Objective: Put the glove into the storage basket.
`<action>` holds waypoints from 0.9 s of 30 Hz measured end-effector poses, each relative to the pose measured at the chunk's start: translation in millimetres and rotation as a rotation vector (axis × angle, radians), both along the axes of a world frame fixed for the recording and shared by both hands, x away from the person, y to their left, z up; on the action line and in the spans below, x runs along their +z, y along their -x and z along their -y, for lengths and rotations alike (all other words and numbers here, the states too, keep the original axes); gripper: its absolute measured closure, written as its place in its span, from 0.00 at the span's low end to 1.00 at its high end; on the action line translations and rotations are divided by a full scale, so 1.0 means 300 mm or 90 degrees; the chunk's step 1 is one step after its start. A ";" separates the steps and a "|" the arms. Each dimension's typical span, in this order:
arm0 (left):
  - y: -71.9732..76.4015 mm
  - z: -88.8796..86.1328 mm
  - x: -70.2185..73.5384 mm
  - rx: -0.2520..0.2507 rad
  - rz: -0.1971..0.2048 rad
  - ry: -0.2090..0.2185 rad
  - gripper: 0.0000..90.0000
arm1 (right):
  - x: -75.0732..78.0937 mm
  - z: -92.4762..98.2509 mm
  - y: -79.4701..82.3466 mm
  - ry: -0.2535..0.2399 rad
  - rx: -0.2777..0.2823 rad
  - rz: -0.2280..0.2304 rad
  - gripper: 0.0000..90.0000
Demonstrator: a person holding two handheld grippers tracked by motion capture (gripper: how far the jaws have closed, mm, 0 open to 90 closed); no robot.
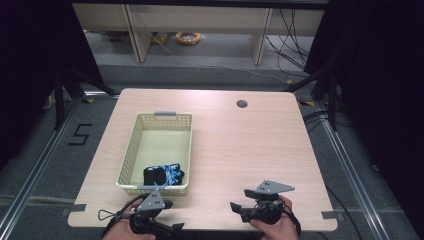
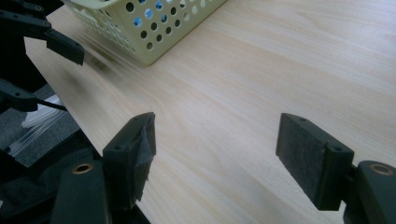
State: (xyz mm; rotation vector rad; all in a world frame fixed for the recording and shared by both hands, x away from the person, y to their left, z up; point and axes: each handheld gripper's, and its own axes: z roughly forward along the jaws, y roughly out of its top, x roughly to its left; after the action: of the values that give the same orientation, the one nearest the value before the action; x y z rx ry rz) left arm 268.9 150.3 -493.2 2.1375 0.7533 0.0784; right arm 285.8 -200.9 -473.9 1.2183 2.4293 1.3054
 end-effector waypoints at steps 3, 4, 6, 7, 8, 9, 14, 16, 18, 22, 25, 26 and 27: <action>0.001 -0.007 -0.001 -0.009 0.019 -0.008 0.23 | -0.006 0.002 0.014 -0.004 0.003 0.002 0.31; 0.000 -0.011 0.000 -0.015 0.024 -0.017 0.23 | -0.009 0.002 0.017 -0.002 0.003 0.004 0.30; 0.006 -0.011 -0.004 -0.008 0.021 -0.011 0.23 | -0.013 0.001 0.032 0.005 -0.001 0.002 0.27; 0.011 -0.011 -0.005 -0.007 0.019 -0.003 0.22 | -0.018 0.003 0.031 0.004 0.006 0.008 0.26; 0.009 -0.015 -0.005 -0.024 0.030 -0.012 0.22 | -0.021 0.002 0.036 0.007 0.005 0.005 0.26; 0.016 -0.013 -0.009 -0.016 0.023 -0.009 0.22 | -0.025 0.003 0.038 0.010 0.012 0.009 0.25; 0.022 -0.018 -0.017 -0.026 0.035 -0.020 0.22 | -0.030 0.001 0.066 0.029 -0.002 0.002 0.24; 0.023 -0.021 -0.018 -0.031 0.036 -0.030 0.22 | -0.036 0.004 0.069 0.037 0.009 0.011 0.24; 0.030 -0.020 -0.024 -0.017 0.025 -0.027 0.22 | -0.037 -0.001 0.084 0.036 0.001 -0.009 0.23; 0.041 -0.023 -0.027 -0.013 0.022 -0.024 0.22 | -0.043 0.014 0.087 0.050 0.016 0.003 0.23; 0.044 -0.027 -0.032 -0.012 0.026 -0.037 0.23 | -0.048 0.023 0.093 0.057 0.005 0.012 0.23; 0.046 -0.028 -0.033 -0.010 0.026 -0.035 0.23 | -0.049 0.022 0.098 0.055 -0.001 0.001 0.23; 0.052 -0.024 -0.034 -0.004 0.020 -0.020 0.23 | -0.053 0.024 0.095 0.054 0.006 0.011 0.23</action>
State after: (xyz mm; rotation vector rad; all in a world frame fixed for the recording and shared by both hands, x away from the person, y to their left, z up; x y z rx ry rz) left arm 253.4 157.5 -503.5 2.1634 0.7321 0.1207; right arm 257.5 -208.0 -489.9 1.1713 2.4544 1.1962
